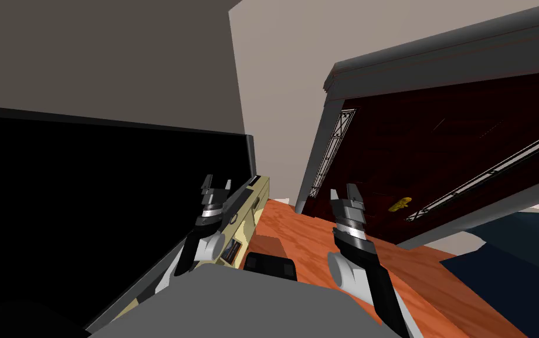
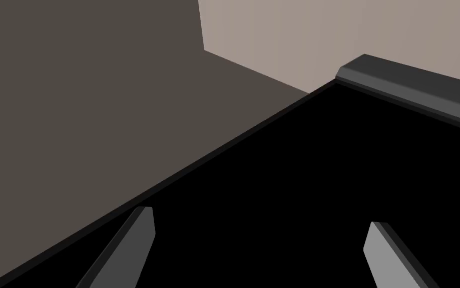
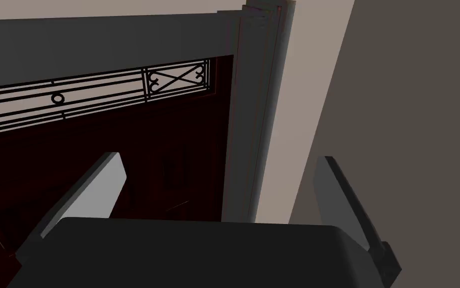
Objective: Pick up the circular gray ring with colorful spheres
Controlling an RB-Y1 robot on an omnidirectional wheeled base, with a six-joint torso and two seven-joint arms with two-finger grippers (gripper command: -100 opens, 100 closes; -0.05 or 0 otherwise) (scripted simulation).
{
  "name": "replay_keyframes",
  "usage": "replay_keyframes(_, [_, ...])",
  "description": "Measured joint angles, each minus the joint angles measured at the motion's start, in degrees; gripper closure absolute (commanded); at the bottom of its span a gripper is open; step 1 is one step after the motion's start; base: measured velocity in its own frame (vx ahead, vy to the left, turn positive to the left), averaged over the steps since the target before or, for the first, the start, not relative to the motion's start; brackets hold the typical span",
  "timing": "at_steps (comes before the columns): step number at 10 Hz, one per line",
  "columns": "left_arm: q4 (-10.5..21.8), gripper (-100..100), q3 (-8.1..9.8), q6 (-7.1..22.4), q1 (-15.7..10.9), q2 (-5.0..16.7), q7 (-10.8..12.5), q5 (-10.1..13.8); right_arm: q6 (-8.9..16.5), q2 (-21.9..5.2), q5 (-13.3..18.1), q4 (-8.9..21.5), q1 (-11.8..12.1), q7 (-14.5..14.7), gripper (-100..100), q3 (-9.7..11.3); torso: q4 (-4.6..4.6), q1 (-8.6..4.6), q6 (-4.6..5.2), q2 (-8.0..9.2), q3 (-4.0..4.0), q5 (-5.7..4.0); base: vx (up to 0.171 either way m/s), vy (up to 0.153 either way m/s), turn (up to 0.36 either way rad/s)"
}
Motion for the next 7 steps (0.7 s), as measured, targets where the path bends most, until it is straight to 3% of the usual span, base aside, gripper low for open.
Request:
replay_keyframes(3, [3.2, -100, 0.35, 0.6, 0.3, 2.0, -0.4, 0.0, 0.0, 0.0, 0.0, 0.0, 0.0, 0.0, 0, 0.0, -0.01, -0.38, -0.01, -0.04, -0.02, -0.08, 0.008, -0.101, 0.163])
replay_keyframes(7, [10.5, -100, 1.97, 0.2, -0.6, 4.0, -0.4, 0.6, 0.0, 0.0, 0.0, 0.0, 0.0, 0.0, 0, 0.0, -0.02, -0.27, -0.01, -0.10, -0.06, -0.06, 0.016, -0.075, 0.151])
